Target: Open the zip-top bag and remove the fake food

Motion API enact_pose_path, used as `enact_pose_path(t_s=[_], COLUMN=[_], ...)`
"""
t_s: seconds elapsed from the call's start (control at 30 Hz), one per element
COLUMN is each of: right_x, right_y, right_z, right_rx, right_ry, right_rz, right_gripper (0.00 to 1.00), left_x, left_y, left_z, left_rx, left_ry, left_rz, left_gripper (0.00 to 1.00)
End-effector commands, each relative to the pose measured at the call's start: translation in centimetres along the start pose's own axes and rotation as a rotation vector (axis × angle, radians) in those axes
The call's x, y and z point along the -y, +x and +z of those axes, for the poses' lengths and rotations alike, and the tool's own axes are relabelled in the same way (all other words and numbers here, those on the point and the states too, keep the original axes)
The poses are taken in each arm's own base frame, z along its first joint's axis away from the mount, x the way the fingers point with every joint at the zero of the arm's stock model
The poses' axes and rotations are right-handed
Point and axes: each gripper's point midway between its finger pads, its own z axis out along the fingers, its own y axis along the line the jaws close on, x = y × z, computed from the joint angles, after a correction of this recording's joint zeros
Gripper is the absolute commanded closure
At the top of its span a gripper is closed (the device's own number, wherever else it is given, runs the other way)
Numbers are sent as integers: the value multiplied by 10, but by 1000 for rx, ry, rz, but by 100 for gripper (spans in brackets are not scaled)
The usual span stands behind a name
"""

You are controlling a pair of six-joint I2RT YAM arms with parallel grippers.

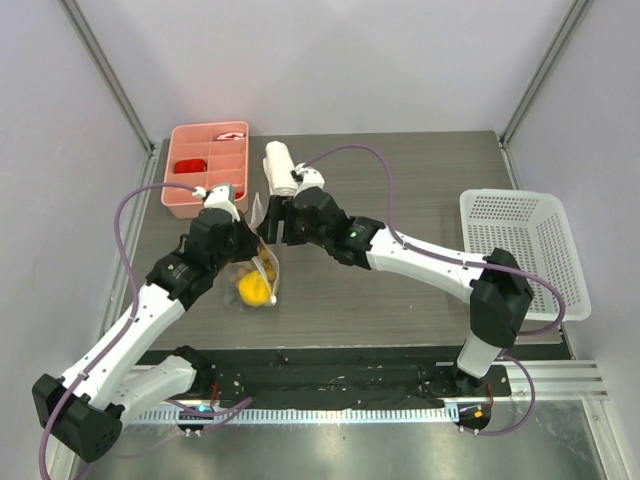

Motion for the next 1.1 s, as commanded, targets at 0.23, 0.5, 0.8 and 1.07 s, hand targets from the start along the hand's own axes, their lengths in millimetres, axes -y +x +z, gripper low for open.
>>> enact_pose_path(t_s=[0.23, 0.5, 0.8, 1.07], right_x=[-20, -9, 0, -5], right_y=[-21, 2, -17, -13], right_z=[13, 28, -12, -21], right_rx=[1, -34, -72, -133], right_ry=[16, 66, -81, -472], right_rz=[16, 30, -374, -377], right_gripper=[37, 52, 97, 99], left_x=[10, 8, -48, -52], left_y=[-15, -20, -24, -35], left_z=[-4, -4, -22, -41], left_rx=[64, 79, 106, 198], left_ry=[48, 28, -291, -269], left_rz=[-22, -24, -86, -120], left_gripper=[100, 100, 100, 100])
